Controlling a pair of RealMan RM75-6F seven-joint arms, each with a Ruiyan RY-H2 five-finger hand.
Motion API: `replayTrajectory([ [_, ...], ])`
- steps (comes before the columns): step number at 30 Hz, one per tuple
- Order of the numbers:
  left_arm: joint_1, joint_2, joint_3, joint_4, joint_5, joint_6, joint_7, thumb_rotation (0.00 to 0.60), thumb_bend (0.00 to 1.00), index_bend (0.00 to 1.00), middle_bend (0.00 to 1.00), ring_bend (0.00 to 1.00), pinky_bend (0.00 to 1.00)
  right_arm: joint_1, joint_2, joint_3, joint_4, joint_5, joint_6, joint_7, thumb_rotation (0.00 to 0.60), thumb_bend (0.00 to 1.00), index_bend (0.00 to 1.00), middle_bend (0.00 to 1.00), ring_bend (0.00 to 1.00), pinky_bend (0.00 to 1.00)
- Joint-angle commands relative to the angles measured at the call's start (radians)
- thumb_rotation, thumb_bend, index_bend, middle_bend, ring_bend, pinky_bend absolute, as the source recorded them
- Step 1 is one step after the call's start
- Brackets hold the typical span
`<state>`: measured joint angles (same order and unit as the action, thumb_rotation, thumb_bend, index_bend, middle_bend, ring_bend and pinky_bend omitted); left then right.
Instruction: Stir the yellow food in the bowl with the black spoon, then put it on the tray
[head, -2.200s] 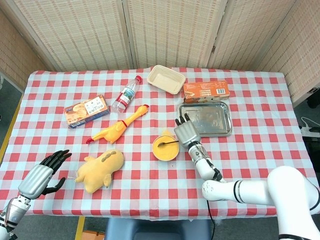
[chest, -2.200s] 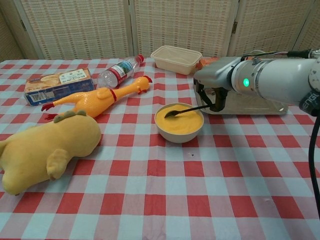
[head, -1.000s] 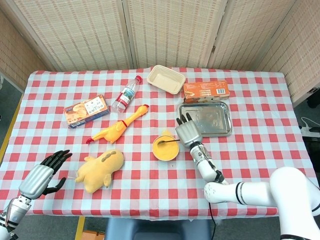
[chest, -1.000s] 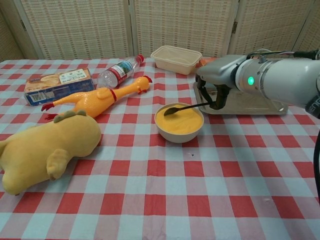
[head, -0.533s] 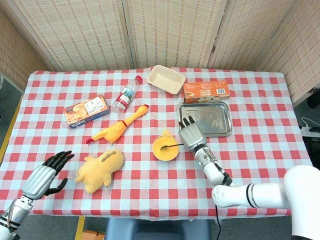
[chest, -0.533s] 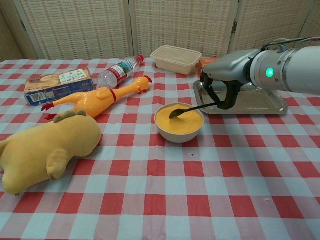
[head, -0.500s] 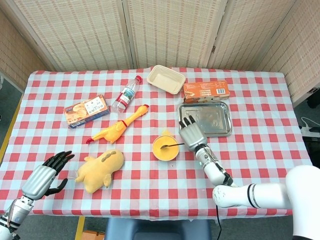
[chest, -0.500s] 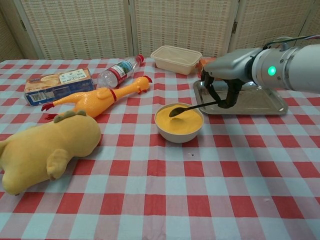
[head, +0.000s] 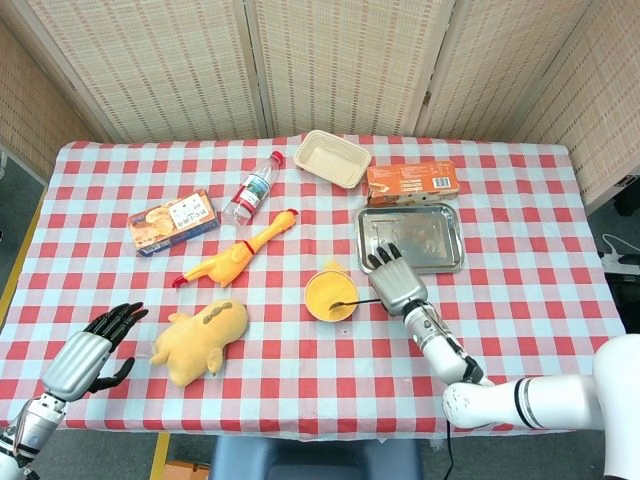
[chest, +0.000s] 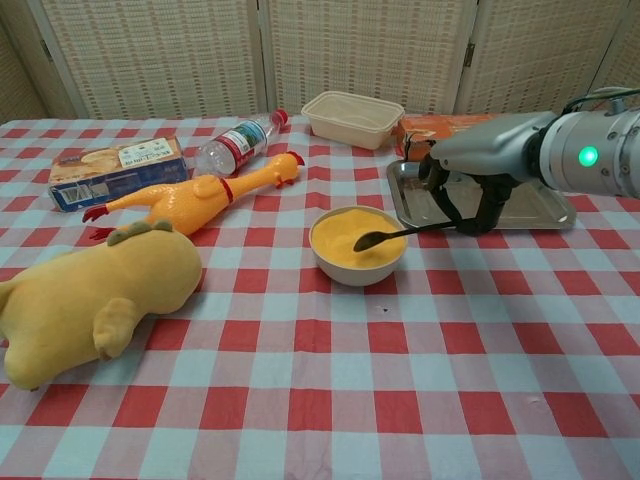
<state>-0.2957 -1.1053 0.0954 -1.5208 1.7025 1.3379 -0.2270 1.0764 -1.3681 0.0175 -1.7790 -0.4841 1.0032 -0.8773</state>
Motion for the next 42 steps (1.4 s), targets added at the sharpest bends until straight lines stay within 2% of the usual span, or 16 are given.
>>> replayTrajectory([
  [1, -0.001, 0.002, 0.000, -0.001, 0.000, -0.001, -0.001, 0.600, 0.48, 0.00, 0.00, 0.00, 0.16, 0.008, -0.024, 0.002, 0.026, 0.013, 0.000, -0.008, 0.600, 0.73, 0.76, 0.11, 0.00, 0.03],
  [11, -0.002, 0.005, -0.002, 0.006, -0.003, 0.000, -0.020, 0.600, 0.48, 0.00, 0.00, 0.00, 0.16, 0.040, -0.119, 0.026, 0.113, 0.055, 0.086, -0.084, 0.600, 0.73, 0.77, 0.12, 0.00, 0.03],
  [16, -0.002, 0.007, -0.004, 0.010, -0.003, 0.004, -0.029, 0.600, 0.48, 0.00, 0.00, 0.00, 0.16, 0.037, -0.151, 0.045, 0.154, 0.049, 0.105, -0.082, 0.600, 0.73, 0.77, 0.12, 0.00, 0.03],
  [19, -0.001, 0.007, -0.004, 0.012, -0.003, 0.006, -0.031, 0.600, 0.48, 0.00, 0.00, 0.00, 0.16, 0.022, -0.141, 0.049, 0.147, 0.030, 0.098, -0.057, 0.600, 0.73, 0.78, 0.12, 0.00, 0.03],
  [30, 0.002, 0.004, -0.003, 0.006, -0.001, 0.008, -0.013, 0.600, 0.48, 0.00, 0.00, 0.00, 0.16, -0.024, -0.025, 0.014, 0.020, -0.014, 0.037, -0.005, 0.600, 0.73, 0.77, 0.12, 0.00, 0.03],
  [42, 0.003, 0.007, -0.001, 0.003, 0.003, 0.008, -0.016, 0.600, 0.48, 0.00, 0.00, 0.00, 0.16, -0.009, -0.091, 0.003, 0.097, 0.007, 0.029, -0.029, 0.600, 0.73, 0.76, 0.12, 0.00, 0.03],
])
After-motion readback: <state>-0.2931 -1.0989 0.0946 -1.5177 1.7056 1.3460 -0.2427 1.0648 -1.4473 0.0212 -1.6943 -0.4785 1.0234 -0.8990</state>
